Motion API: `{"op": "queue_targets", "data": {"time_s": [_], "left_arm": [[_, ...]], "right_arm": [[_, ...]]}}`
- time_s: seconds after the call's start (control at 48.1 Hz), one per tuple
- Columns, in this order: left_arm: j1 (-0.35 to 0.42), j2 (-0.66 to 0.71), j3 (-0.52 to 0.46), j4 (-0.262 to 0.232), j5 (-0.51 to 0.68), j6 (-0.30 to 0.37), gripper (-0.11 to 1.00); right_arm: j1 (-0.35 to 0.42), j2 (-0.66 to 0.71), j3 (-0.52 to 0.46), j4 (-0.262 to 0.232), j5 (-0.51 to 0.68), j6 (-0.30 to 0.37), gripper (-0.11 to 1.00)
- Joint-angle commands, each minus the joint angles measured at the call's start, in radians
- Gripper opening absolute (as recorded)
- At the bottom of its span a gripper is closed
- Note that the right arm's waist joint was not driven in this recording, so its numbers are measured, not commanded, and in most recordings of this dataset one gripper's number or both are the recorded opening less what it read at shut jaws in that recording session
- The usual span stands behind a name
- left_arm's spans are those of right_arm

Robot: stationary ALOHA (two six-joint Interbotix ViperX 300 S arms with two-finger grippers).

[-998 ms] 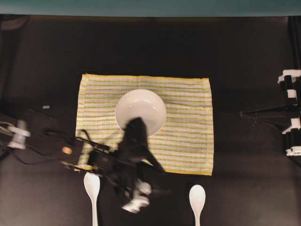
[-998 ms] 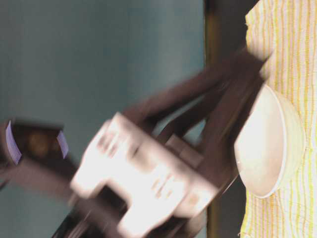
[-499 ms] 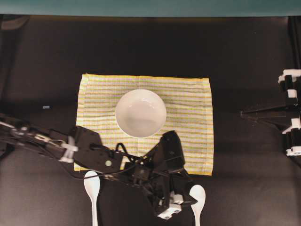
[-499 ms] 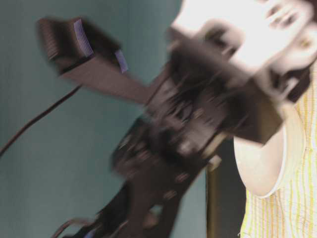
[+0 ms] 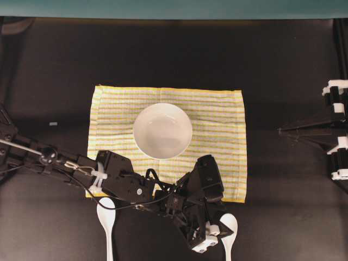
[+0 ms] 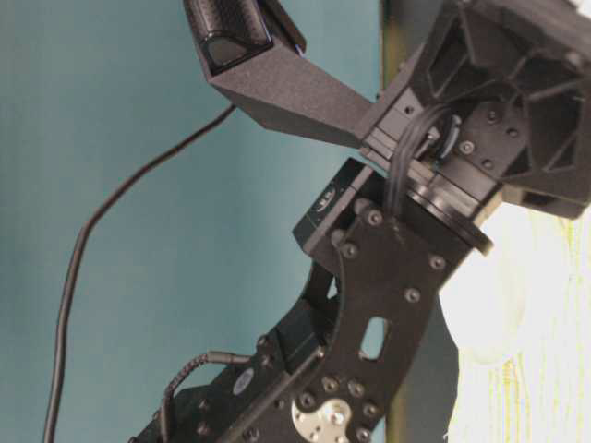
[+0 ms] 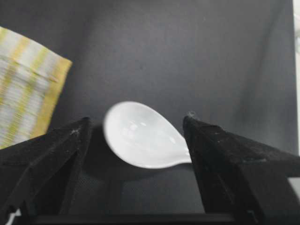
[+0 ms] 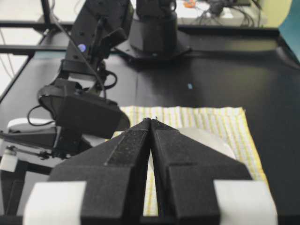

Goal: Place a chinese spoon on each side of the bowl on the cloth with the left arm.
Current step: 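Close the left gripper on the lower-right white spoon's bowl end, then lift the spoon and carry it onto the cloth right of the bowl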

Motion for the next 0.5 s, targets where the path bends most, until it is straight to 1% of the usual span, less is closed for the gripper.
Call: {"op": "queue_targets", "data": {"time_s": [0.0,0.146,0.478], "left_arm": [[-0.003,-0.002,-0.012,0.003,0.009,-0.002,0.75],[-0.005,0.005,-0.015,0.003,0.037,-0.002,0.75],[0.0,0.028,-0.02,0.005,0.038,0.003,0.74]], "right_arm": [[0.0,0.003,-0.008,0.002,-0.005,-0.006,0.01],[0.0,-0.002,-0.008,0.002,-0.005,-0.006,0.01],[0.0,-0.005,-0.006,0.002,-0.005,-0.005,0.01]]}}
